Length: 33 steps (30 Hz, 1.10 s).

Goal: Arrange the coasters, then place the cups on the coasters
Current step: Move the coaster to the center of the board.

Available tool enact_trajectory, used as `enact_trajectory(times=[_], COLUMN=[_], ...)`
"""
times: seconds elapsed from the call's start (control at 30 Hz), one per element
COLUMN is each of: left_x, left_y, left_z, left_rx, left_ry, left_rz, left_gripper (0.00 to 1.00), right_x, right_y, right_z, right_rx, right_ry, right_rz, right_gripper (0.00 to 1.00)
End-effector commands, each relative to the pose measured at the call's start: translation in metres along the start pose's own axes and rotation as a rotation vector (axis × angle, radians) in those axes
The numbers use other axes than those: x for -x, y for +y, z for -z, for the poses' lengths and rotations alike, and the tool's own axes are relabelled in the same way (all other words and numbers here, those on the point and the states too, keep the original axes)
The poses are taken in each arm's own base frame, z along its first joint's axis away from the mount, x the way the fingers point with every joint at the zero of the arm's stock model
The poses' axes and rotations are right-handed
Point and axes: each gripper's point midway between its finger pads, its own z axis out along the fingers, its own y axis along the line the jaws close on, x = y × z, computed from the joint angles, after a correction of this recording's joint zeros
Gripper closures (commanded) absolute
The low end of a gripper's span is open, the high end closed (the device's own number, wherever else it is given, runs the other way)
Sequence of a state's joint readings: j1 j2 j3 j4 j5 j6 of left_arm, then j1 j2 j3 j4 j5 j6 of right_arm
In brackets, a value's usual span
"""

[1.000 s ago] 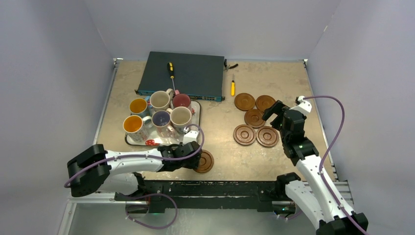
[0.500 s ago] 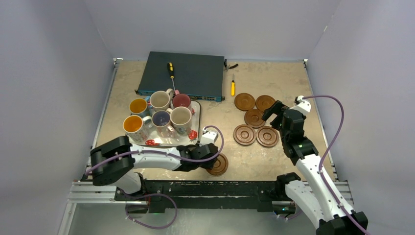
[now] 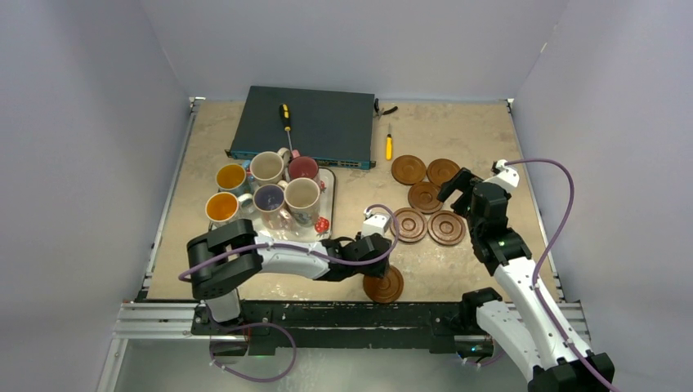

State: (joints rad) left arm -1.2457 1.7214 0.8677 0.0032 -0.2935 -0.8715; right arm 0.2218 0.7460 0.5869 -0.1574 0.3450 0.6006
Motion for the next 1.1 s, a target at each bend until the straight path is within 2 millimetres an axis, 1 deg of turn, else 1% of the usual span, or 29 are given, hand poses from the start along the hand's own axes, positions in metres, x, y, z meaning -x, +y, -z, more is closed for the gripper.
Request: enact_trajectory(times=[0.0,0.13,0.23,0.3,0.4,0.5,0.6,0.67,0.77,0.8,0.9,1.07], left_x=[-0.035,-0.014,0.005,0.015,0.021,0.011,-0.007,-0.017,-0.026,-0.025,-0.032,-0.040], left_y=[0.002,-0.006,-0.005,-0.003,-0.003,-0.006,-0.009,-0.012,-0.015,-0.021,-0.024,-0.020], left_z=[-0.014,-0.011,-0.001,0.008,0.020,0.029,0.034,0.039,0.043,0.044,0.045,0.045], left_rx=[0.013,0.009,0.025,0.030,0.008,-0.045,-0.086,-0.097,-0.106,-0.127,-0.154,-0.175], left_ry=[0.129,0.066,0.009,-0.018,-0.032,-0.017,-0.005,-0.012,-0.014,-0.034,-0.042,-0.048], left_rz=[0.002,-0.012,-0.028,-0.038,-0.073,-0.140,-0.254,-0.332,-0.416,-0.424,-0.461,-0.505], left_gripper=[0.56,0.55,0.52,0.48,0.40,0.36,0.24,0.19,0.15,0.12,0.09,0.08], right_x=[0.011,-0.001,-0.015,-0.025,-0.029,-0.031,-0.029,-0.029,-0.027,-0.027,-0.026,-0.029], right_y=[0.010,0.014,0.020,0.023,0.025,0.031,0.038,0.043,0.049,0.051,0.052,0.051], right_z=[0.004,0.004,0.004,0.005,0.005,0.006,0.005,0.004,0.004,0.004,0.004,0.004], right_rx=[0.039,0.054,0.084,0.103,0.117,0.149,0.181,0.204,0.229,0.233,0.239,0.244], right_ry=[-0.012,0.056,0.135,0.186,0.211,0.227,0.221,0.226,0.234,0.235,0.236,0.242], right_rz=[-0.001,0.008,0.022,0.030,0.042,0.038,0.030,0.036,0.043,0.044,0.047,0.052], right_gripper=[0.02,0.02,0.02,0.02,0.02,0.02,0.02,0.02,0.02,0.02,0.02,0.02])
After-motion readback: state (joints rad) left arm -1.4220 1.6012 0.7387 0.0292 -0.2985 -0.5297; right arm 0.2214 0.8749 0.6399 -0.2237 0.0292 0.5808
